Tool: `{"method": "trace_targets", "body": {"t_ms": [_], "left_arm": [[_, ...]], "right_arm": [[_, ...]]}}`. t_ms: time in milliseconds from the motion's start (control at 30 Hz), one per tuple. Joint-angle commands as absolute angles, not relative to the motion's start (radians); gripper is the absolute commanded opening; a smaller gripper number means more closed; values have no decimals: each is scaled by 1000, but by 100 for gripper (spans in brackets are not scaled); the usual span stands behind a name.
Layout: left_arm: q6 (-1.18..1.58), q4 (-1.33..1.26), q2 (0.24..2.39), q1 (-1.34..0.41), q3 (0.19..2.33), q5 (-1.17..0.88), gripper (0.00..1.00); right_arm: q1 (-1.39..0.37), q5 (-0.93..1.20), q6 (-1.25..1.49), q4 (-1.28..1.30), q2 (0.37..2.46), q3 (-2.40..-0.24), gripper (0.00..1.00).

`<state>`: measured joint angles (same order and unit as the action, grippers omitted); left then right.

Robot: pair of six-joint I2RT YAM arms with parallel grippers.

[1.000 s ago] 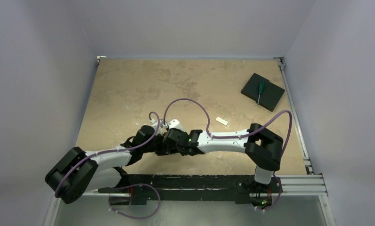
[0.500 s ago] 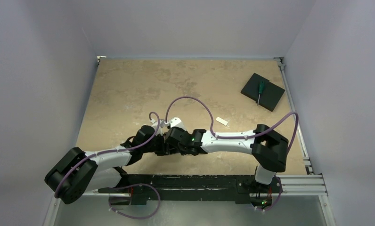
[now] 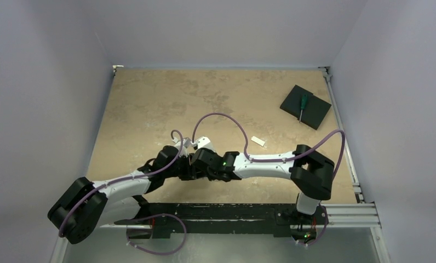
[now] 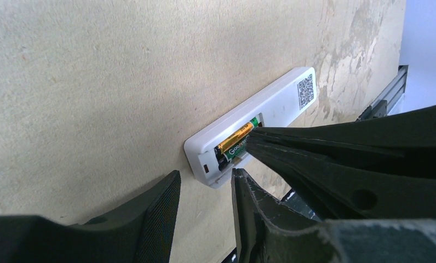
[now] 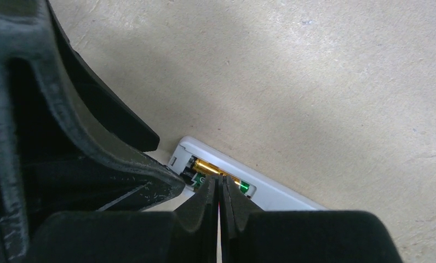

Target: Load the batteries into the remote control

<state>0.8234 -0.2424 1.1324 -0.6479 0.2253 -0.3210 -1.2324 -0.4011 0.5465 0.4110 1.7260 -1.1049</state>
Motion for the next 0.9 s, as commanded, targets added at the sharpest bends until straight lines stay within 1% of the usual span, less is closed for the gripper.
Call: {"method": "trace_targets", "body": {"t_ms": [0,233,567,633,867], "left_arm": [[792,-198,1078,-639,271,-274,39],[786,-151,1039,-640,276,-252,39],[789,-147,1043,-639,285,-250,39],[790,-142,1042,-640,290,-250,39],[789,-102,1019,-640,311,-242,40]], "right_arm": [[-1232,-393,560,352,1758,-1092,9],[-1230,-371,563,328,1797,-1067,7],[-1230,-401,569,351,1713,-1055,7],[-1230,-415,568,359,1687,-1055,9],[-1218,-480,545,399,1614,-1060,23]]}}
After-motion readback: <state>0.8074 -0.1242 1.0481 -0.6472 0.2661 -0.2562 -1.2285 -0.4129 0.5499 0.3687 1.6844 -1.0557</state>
